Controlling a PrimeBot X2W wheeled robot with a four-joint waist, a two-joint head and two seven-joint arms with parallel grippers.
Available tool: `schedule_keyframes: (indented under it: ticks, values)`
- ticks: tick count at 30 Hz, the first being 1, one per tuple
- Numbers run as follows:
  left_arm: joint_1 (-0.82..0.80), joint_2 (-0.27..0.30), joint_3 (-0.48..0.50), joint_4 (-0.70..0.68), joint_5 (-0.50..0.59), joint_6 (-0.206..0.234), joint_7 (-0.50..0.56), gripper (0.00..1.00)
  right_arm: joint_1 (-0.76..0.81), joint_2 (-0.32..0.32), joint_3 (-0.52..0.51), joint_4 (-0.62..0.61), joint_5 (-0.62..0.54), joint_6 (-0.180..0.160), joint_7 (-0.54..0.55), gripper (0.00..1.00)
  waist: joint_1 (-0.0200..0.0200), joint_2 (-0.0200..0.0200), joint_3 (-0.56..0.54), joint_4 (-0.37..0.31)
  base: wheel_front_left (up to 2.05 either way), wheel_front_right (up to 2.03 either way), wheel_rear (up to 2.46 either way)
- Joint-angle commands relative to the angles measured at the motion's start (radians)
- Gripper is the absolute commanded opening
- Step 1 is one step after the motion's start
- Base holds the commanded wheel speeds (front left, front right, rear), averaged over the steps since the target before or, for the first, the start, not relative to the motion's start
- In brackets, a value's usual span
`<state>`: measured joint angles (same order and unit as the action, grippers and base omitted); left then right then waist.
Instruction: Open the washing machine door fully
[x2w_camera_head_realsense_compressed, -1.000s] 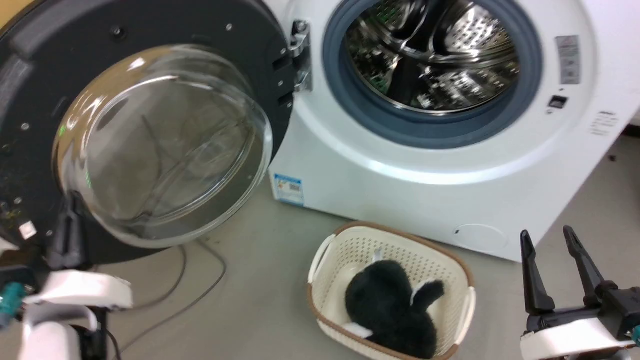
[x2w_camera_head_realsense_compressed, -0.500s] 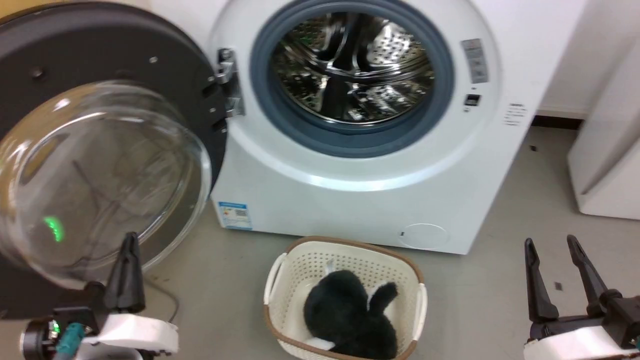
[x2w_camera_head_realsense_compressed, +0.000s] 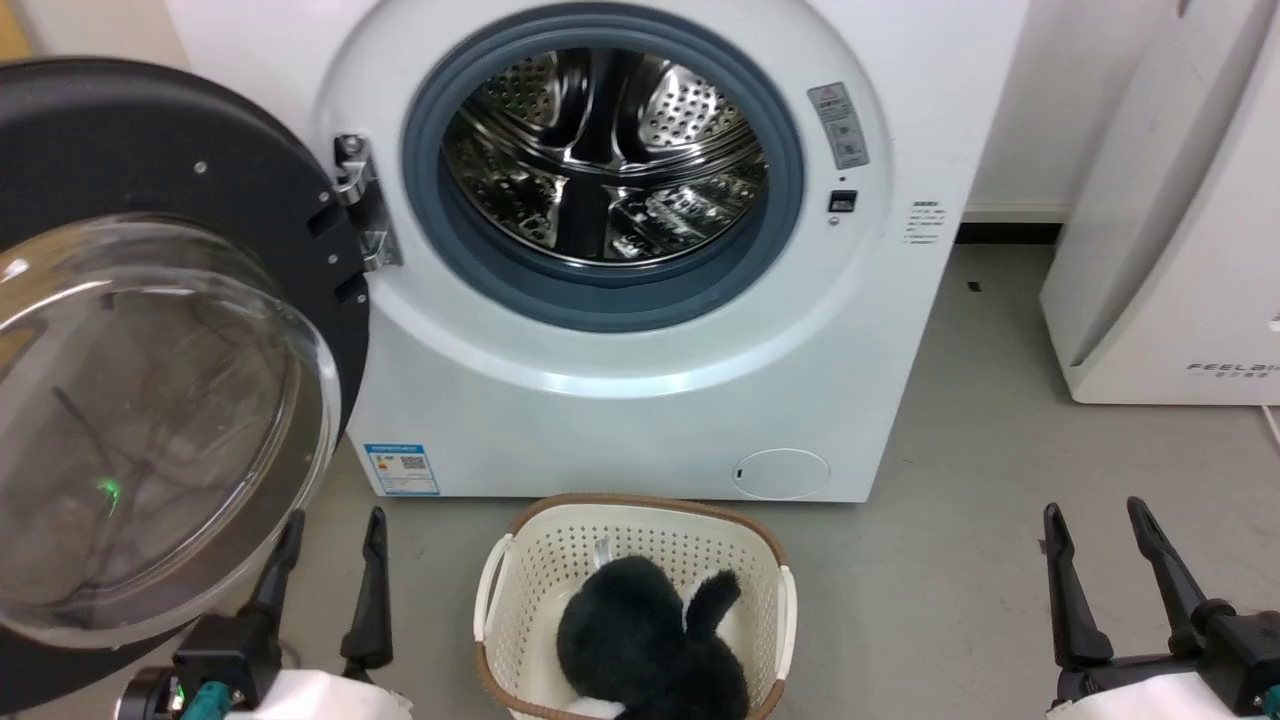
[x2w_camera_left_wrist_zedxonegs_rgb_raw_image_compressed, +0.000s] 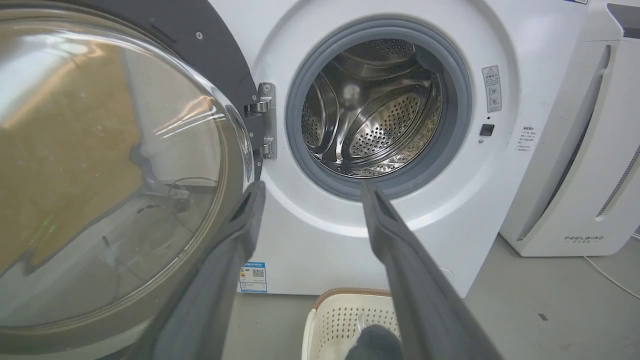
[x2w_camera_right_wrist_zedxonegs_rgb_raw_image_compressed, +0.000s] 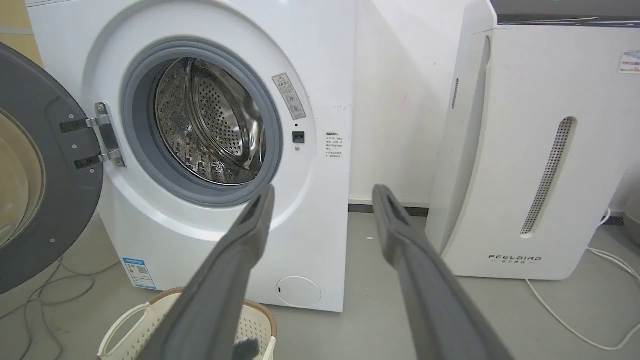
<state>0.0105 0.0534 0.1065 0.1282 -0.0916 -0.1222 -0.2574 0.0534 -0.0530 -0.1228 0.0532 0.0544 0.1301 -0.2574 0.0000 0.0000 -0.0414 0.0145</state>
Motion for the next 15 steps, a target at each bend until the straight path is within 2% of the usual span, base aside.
schedule_keyframes:
  ticks: [1,3,4,15]
  values:
    - [0.018,0.001,-0.003,0.002,-0.002,0.002,-0.004,1.0,0.011,0.003,0.0,0.001,0.005,0.001,-0.004,1.0,0.0,0.0,-0.004,-0.009,0.0,0.0,0.0]
    - [0.024,0.0,-0.012,0.004,-0.002,0.0,-0.004,1.0,0.015,0.003,0.002,0.003,0.006,0.001,-0.004,1.0,0.0,0.0,-0.006,-0.018,0.0,0.0,0.0]
    - [0.015,-0.001,-0.011,0.004,0.0,0.0,0.001,0.0,0.0,0.0,0.001,0.002,0.0,0.0,0.001,0.0,0.0,0.0,-0.005,-0.015,0.0,0.0,0.0]
    - [0.013,-0.002,-0.019,-0.004,0.006,0.007,0.017,0.0,-0.004,0.0,0.007,-0.002,-0.003,0.0,0.016,0.0,0.0,0.0,-0.002,-0.016,0.0,0.0,0.0]
